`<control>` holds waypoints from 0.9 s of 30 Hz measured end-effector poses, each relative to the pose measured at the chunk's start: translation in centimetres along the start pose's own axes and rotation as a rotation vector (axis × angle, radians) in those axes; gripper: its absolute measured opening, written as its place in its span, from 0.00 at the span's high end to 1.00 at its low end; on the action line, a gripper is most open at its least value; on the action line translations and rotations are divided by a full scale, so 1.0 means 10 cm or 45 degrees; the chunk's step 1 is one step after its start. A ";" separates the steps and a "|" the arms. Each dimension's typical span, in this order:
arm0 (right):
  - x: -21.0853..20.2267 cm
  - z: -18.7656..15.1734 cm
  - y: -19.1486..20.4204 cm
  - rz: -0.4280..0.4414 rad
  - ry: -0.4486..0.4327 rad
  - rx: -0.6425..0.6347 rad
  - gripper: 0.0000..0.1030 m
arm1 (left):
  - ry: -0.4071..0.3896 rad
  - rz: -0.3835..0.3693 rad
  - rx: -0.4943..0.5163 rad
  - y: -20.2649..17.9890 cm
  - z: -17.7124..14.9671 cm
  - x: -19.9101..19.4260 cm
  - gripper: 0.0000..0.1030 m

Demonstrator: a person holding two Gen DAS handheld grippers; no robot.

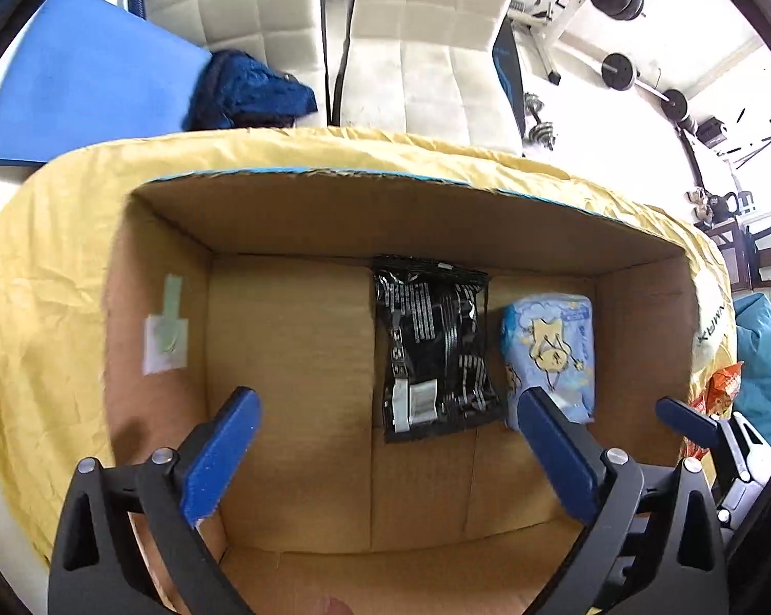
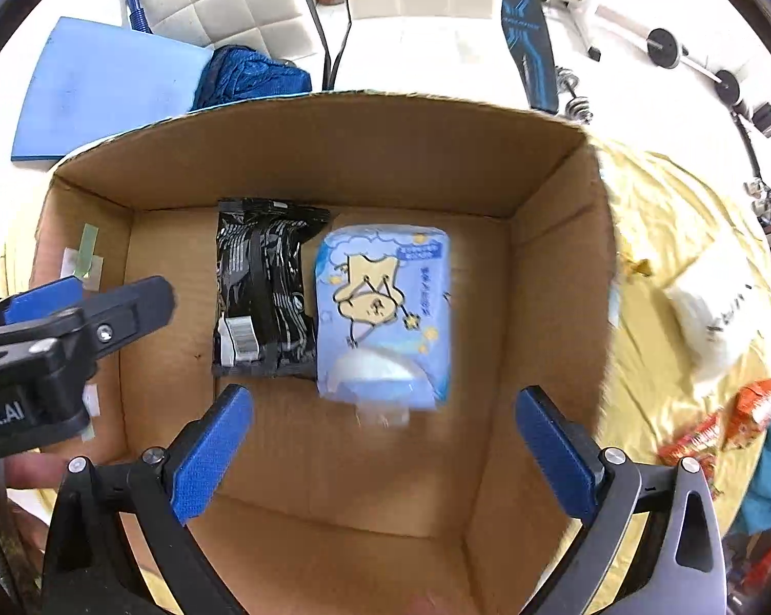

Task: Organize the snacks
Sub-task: 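Open both tools to release the packs in the box and lift away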

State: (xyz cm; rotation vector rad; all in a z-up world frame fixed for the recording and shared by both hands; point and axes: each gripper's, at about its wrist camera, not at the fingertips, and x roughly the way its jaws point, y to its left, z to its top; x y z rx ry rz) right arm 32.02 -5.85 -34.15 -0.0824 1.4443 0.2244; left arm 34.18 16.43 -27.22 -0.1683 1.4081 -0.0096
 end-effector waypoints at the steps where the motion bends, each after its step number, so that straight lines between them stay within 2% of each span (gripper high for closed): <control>1: -0.05 -0.03 0.00 -0.005 -0.008 0.002 0.00 | -0.016 0.005 0.005 -0.02 -0.07 -0.03 0.00; 7: -0.36 -0.26 -0.12 -0.005 -0.030 0.016 0.00 | -0.118 0.029 0.074 -0.12 -0.48 -0.23 0.00; 12: -0.59 -0.49 -0.12 -0.005 -0.091 0.014 0.00 | -0.168 0.027 0.040 -0.08 -0.70 -0.42 0.00; 18: -0.98 -0.77 -0.08 0.001 -0.177 0.010 0.00 | -0.253 0.079 0.044 -0.14 -0.94 -0.72 0.00; 27: -1.37 -1.07 -0.10 0.057 -0.202 0.004 0.00 | -0.323 0.070 0.025 -0.25 -1.27 -1.07 0.00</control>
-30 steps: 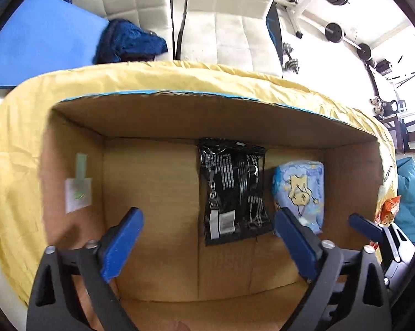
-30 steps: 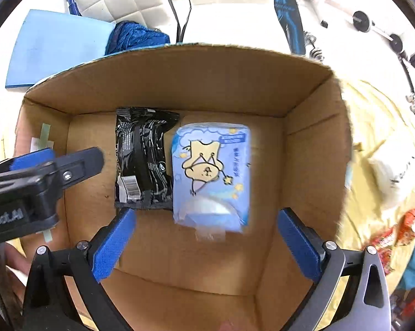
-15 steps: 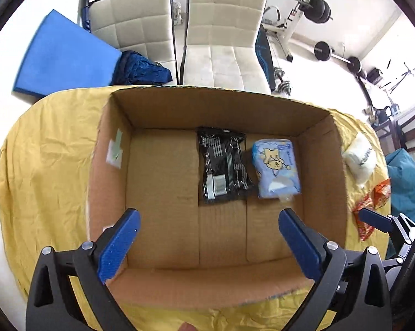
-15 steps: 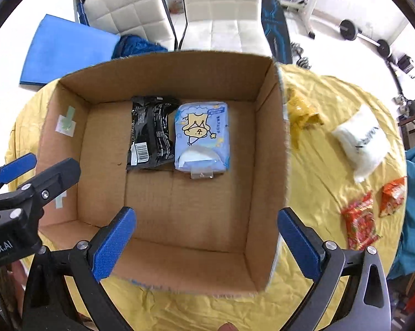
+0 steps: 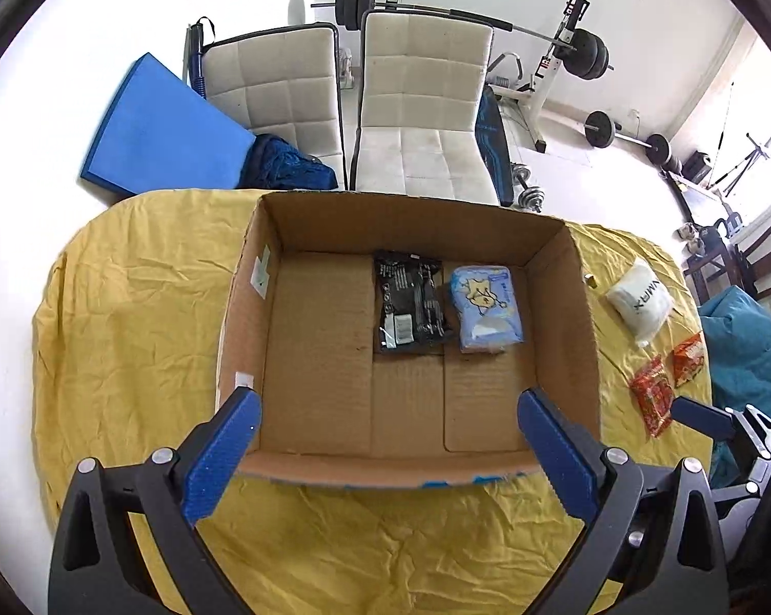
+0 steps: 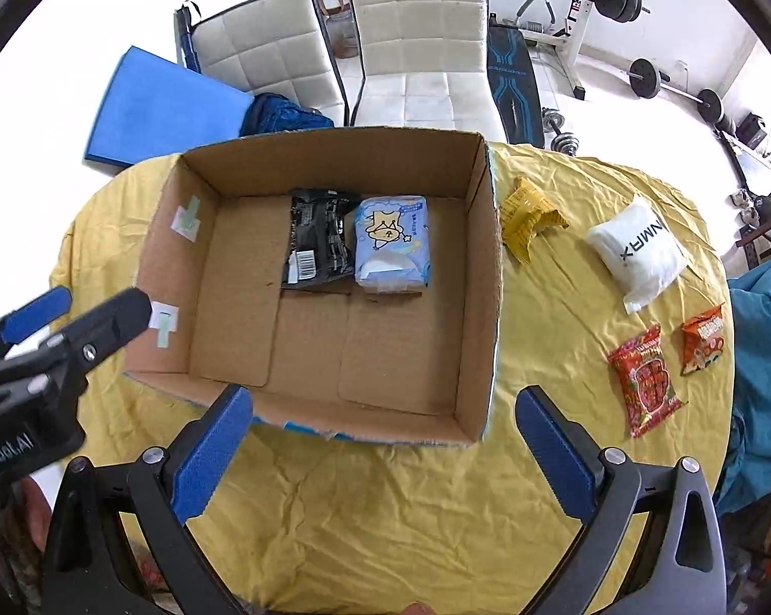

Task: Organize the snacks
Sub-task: 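Open both tools to release the packs in the box and lift away, then grasp the red floral bag with the left tool while the right tool grasps the orange bag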

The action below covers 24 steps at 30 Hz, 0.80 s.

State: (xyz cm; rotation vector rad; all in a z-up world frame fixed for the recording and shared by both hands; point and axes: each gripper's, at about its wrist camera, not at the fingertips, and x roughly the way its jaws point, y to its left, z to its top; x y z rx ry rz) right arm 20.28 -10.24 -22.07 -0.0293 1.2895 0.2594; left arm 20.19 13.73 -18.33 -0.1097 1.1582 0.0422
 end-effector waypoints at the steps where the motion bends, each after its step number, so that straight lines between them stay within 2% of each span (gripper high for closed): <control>1: -0.03 -0.02 0.00 0.005 -0.006 -0.001 0.00 | 0.001 -0.009 -0.004 -0.01 -0.03 -0.03 0.00; 8: -0.27 -0.12 -0.04 0.056 -0.036 0.001 0.00 | -0.042 -0.022 -0.005 -0.18 -0.13 -0.29 0.00; 13: -0.44 -0.19 -0.29 0.081 -0.052 0.039 0.00 | -0.062 -0.079 0.002 -0.45 -0.12 -0.41 0.00; 17: -0.56 -0.32 -0.83 0.057 -0.049 0.142 0.00 | -0.010 -0.164 0.030 -0.87 -0.07 -0.33 0.00; 22: -0.61 -0.64 -1.90 -0.071 -0.023 0.350 0.00 | 0.203 -0.383 0.065 -1.72 -0.03 0.06 0.00; 24: -0.57 -0.80 -2.39 -0.119 0.003 0.444 0.00 | 0.292 -0.442 0.076 -2.11 -0.02 0.30 0.00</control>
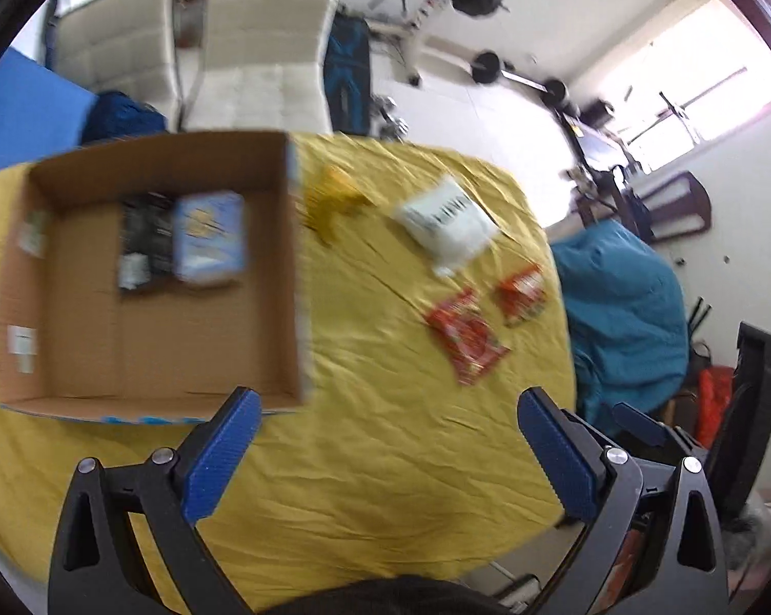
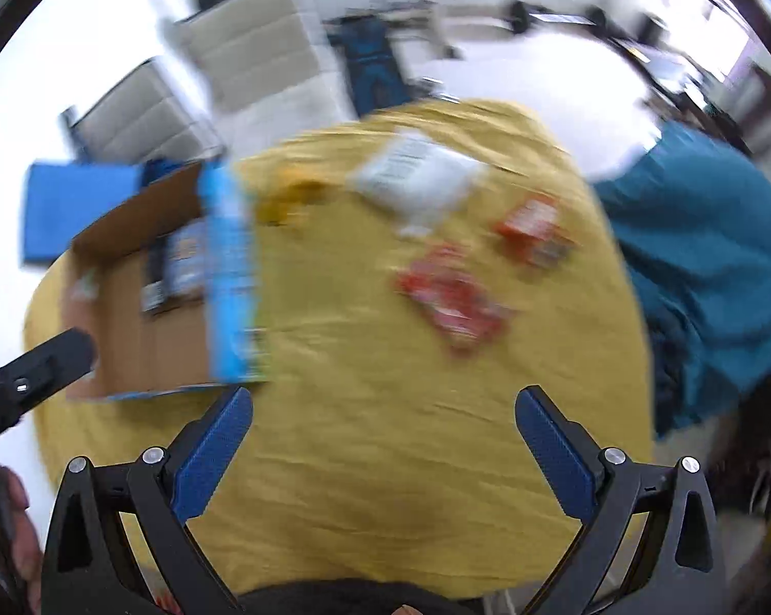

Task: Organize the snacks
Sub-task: 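Grasp the red floral bag with the left tool while the right tool grasps the orange bag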

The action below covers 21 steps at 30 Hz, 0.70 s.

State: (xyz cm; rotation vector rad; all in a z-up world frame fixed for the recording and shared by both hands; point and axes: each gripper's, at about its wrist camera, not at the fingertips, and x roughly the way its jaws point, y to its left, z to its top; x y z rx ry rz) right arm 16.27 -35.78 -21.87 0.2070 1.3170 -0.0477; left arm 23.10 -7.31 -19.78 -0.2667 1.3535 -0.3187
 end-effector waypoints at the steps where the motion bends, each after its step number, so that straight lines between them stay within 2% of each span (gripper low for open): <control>1: 0.05 0.01 -0.21 -0.023 0.010 0.034 0.00 | 0.037 -0.008 -0.004 -0.12 0.03 0.17 0.00; 4: 0.23 0.03 -0.87 -0.087 0.050 0.121 0.00 | 0.145 -0.007 0.014 -0.46 0.12 0.66 0.00; 6: 0.40 0.05 -1.30 -0.103 0.085 0.155 0.00 | 0.213 0.026 0.035 -0.69 0.17 1.01 0.00; 11: 0.82 0.26 -2.00 -0.075 0.160 0.178 0.00 | 0.344 0.095 0.019 -0.90 0.27 1.67 0.00; 14: 1.03 0.47 -2.22 -0.065 0.170 0.142 0.00 | 0.420 0.092 -0.054 -0.94 0.33 2.04 0.00; 21: 1.46 0.97 -2.27 -0.008 0.207 0.047 0.00 | 0.530 0.144 -0.177 -0.95 0.54 2.69 0.00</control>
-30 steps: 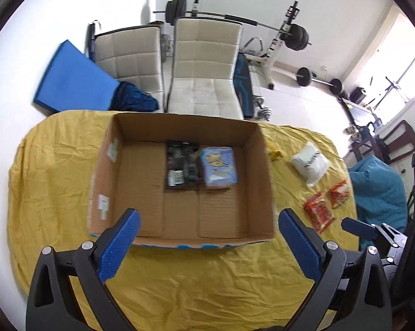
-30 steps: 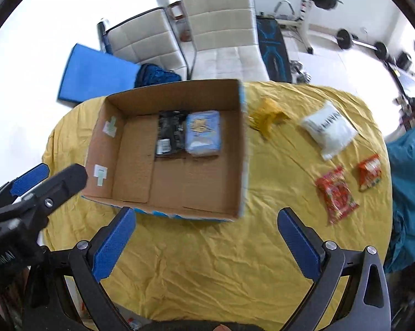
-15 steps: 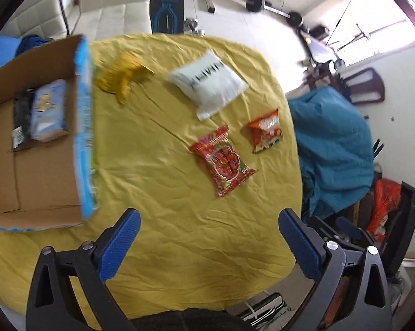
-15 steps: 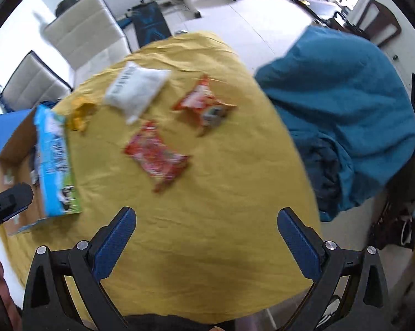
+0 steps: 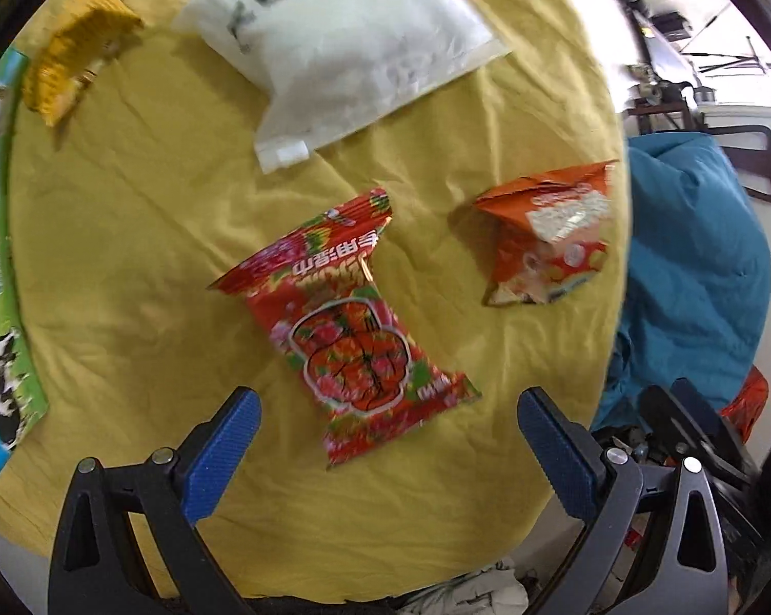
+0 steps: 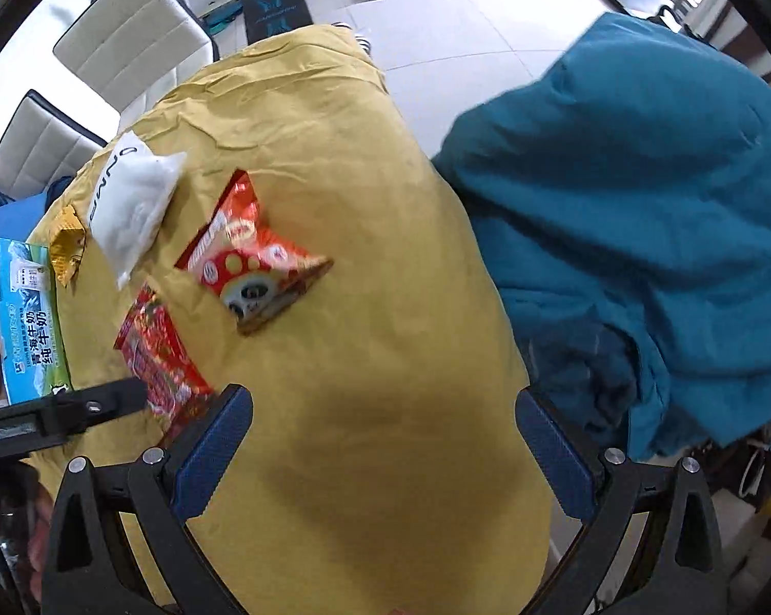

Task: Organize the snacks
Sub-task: 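Grasp the red floral bag with the left tool while the right tool grasps the orange bag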

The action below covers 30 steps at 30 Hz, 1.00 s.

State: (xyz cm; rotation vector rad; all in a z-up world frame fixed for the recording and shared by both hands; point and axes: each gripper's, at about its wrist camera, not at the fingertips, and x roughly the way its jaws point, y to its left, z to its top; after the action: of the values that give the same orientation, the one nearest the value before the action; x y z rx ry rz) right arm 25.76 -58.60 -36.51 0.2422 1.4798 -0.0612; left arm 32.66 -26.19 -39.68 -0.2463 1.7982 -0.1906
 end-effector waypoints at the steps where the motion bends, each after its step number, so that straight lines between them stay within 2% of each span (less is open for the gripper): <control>1: 0.03 0.07 0.03 0.013 0.006 -0.019 0.00 | 0.009 0.010 -0.030 0.03 0.05 0.07 0.01; 2: 0.08 0.16 0.08 0.033 0.014 -0.049 0.00 | 0.016 0.010 -0.053 0.06 0.10 0.13 0.03; 3: 0.12 0.23 0.14 0.047 0.024 -0.078 0.00 | 0.019 0.028 -0.067 0.08 0.12 0.16 0.13; 4: 0.16 0.30 0.20 0.058 0.032 -0.108 0.00 | 0.015 0.047 -0.072 0.11 0.14 0.19 0.19; 5: 0.20 0.36 0.27 0.062 0.038 -0.143 0.00 | 0.018 0.075 -0.060 0.13 0.15 0.22 0.31; 6: 0.26 0.43 0.37 0.058 0.047 -0.192 0.00 | 0.024 0.102 -0.046 0.14 0.15 0.24 0.37; 9: 0.46 0.60 0.64 0.041 0.082 -0.323 0.00 | -0.028 0.209 0.052 0.14 0.09 0.15 0.45; 12: 0.67 0.69 0.82 0.021 0.137 -0.383 0.00 | -0.122 0.396 0.175 0.11 0.07 0.02 0.46; 13: 0.74 0.71 0.86 0.024 0.155 -0.381 0.00 | -0.143 0.419 0.199 0.12 0.09 0.00 0.45; 15: 0.87 0.74 0.90 0.027 0.191 -0.341 0.01 | -0.138 0.410 0.190 0.19 0.16 0.04 0.43; 19: 0.98 0.76 0.88 -0.014 0.211 -0.222 0.09 | -0.103 0.303 0.069 0.35 0.24 0.15 0.44; 20: 0.98 0.76 0.87 -0.014 0.205 -0.195 0.10 | -0.126 0.289 0.055 0.37 0.23 0.12 0.45; 22: 0.96 0.76 0.86 -0.040 0.187 -0.168 0.25 | -0.118 0.272 0.055 0.40 0.22 0.11 0.50; 23: 0.94 0.76 0.86 -0.055 0.183 -0.169 0.26 | -0.121 0.270 0.063 0.47 0.19 0.07 0.52; 27: 0.86 0.72 0.83 -0.044 0.186 -0.161 0.32 | -0.143 0.327 0.122 0.41 0.09 -0.01 0.56; 29: 0.80 0.66 0.77 -0.026 0.193 -0.151 0.34 | -0.175 0.401 0.170 0.36 0.03 -0.10 0.58; 30: 0.76 0.64 0.74 -0.008 0.203 -0.140 0.38 | -0.193 0.432 0.199 0.34 0.00 -0.15 0.58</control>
State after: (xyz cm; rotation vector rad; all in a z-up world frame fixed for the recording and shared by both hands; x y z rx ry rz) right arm 34.13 -51.83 -42.63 0.1560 1.6368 0.0356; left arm 32.78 -22.48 -39.11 0.1526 1.6371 -0.0686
